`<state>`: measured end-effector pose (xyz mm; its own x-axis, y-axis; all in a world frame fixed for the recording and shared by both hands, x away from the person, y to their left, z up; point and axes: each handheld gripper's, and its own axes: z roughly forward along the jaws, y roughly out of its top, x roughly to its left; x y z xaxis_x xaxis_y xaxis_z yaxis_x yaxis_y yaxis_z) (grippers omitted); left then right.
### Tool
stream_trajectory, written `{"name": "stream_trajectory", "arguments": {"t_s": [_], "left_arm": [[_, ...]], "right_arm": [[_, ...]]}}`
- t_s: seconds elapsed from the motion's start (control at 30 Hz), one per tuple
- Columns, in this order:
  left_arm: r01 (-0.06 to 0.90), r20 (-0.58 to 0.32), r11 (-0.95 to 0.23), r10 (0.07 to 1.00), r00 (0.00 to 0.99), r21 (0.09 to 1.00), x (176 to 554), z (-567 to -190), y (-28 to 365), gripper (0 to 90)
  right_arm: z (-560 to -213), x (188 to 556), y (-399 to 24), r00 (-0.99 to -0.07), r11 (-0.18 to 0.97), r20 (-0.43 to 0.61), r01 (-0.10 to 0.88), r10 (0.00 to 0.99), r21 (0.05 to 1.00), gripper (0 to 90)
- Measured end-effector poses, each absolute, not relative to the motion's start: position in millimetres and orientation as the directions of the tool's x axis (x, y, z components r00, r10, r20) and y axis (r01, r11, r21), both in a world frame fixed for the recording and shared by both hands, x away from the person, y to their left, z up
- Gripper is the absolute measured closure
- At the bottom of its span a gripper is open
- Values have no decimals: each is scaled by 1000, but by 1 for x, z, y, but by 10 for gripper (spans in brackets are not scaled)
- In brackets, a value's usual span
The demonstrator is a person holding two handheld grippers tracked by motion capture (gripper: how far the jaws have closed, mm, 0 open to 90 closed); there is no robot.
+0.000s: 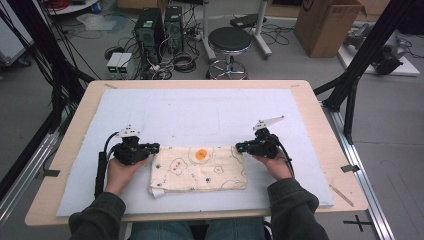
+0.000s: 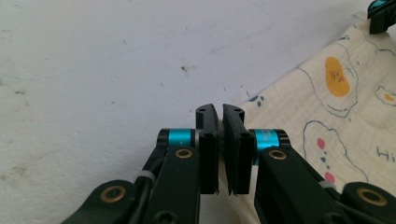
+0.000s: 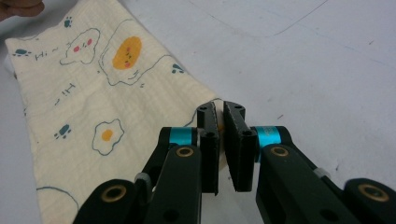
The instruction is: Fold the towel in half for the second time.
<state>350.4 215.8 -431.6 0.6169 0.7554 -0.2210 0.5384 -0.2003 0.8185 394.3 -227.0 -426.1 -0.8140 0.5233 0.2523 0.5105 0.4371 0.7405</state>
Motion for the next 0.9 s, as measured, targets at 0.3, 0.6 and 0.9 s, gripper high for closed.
{"name": "stream_trajectory", "arguments": {"t_s": [0.3,0.6,0.9], "left_arm": [[531,-200,-219,758,621,819,358,-422,215,848],[538,-220,-189,766,604,821,373,-418,211,849],[528,-211,-183,772,600,830,389,-405,210,849]], "right_arm": [[-422,400,-225,-807,443,254,522,533,729,848],[-410,416,-230,-787,397,272,536,553,745,849],[-400,434,-231,-768,372,290,557,570,742,853]]}}
